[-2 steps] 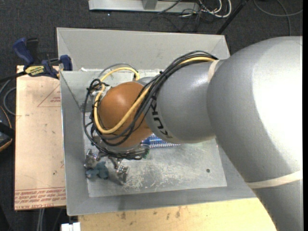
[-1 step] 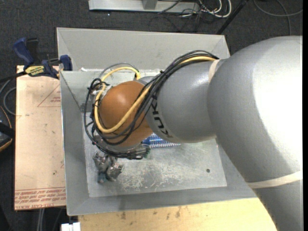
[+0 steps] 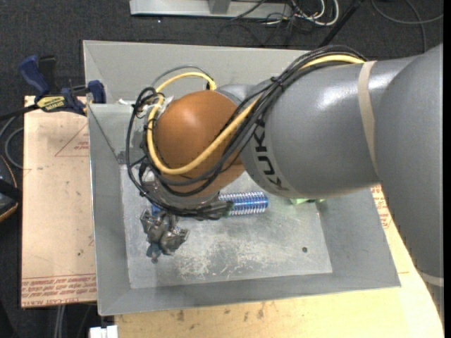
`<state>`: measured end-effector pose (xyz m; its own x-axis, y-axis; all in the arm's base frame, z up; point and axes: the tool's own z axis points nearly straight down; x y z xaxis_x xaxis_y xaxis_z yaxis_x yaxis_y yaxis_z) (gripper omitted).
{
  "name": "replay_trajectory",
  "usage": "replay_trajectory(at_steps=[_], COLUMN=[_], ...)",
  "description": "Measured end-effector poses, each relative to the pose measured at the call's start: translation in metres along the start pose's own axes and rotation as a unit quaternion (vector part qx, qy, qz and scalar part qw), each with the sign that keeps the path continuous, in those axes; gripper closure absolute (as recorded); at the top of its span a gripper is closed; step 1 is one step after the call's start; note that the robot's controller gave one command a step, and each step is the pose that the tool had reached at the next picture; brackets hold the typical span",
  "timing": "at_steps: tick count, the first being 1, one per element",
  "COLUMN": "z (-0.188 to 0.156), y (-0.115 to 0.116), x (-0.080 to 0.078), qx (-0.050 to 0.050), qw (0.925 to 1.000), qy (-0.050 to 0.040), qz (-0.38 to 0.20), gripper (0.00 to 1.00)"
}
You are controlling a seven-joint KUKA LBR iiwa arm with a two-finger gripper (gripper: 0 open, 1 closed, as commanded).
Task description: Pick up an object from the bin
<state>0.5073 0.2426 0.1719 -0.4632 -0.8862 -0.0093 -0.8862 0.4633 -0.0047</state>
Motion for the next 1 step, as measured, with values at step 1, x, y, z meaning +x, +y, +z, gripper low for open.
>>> replay_trajectory(at_steps=[1], z=[-0.0957], y=[-0.0041], x=[0.0018], qx=[0.001], qw=[0.9999], qy=[-0.0005], qz=[0.012], gripper=[1.0])
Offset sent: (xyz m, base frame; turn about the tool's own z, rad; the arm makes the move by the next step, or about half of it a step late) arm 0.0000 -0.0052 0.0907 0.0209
